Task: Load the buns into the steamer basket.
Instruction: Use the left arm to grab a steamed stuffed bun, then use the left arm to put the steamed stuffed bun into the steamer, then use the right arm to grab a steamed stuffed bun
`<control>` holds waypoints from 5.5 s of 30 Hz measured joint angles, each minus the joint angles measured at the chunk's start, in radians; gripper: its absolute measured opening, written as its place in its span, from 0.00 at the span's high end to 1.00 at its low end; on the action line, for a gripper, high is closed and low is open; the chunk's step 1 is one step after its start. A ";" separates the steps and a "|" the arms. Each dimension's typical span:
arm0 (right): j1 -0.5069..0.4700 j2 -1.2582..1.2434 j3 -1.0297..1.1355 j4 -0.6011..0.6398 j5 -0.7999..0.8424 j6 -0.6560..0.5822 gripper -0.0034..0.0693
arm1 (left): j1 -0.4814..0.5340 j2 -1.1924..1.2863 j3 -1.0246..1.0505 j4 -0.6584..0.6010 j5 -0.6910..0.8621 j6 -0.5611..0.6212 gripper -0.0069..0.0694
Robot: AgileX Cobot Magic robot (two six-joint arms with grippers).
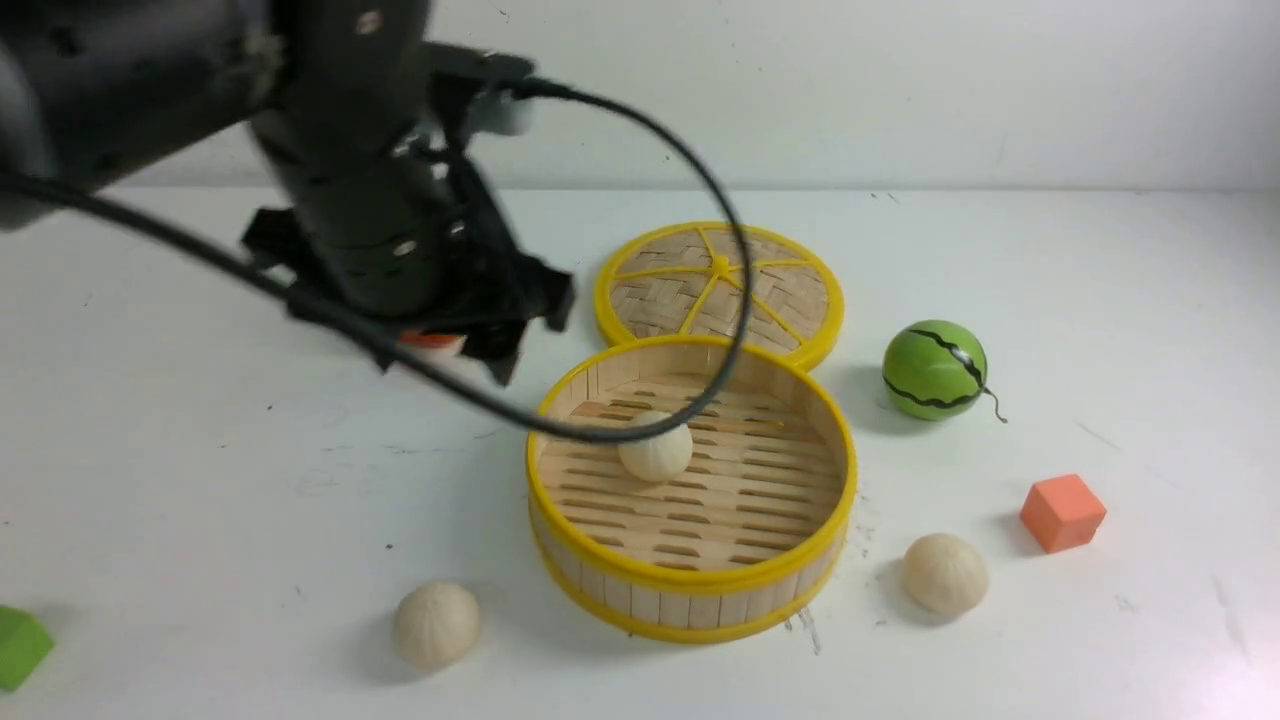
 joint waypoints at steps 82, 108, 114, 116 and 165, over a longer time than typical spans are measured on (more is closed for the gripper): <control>0.000 0.000 0.000 0.000 0.000 0.000 0.62 | -0.212 0.200 -0.540 0.041 0.110 0.055 0.57; 0.000 0.000 0.000 0.051 -0.003 0.056 0.62 | -0.212 -1.031 0.682 0.051 -0.172 -0.123 0.93; 0.000 0.000 0.006 0.436 -0.004 0.314 0.62 | -0.212 -1.210 0.848 0.050 -0.229 -0.130 0.93; 0.000 0.000 0.009 0.494 -0.017 0.343 0.62 | -0.212 -1.241 0.883 0.050 -0.251 -0.130 0.93; 0.413 1.580 -1.141 0.069 0.459 -0.431 0.68 | -0.212 -1.314 0.966 0.061 -0.266 -0.130 0.93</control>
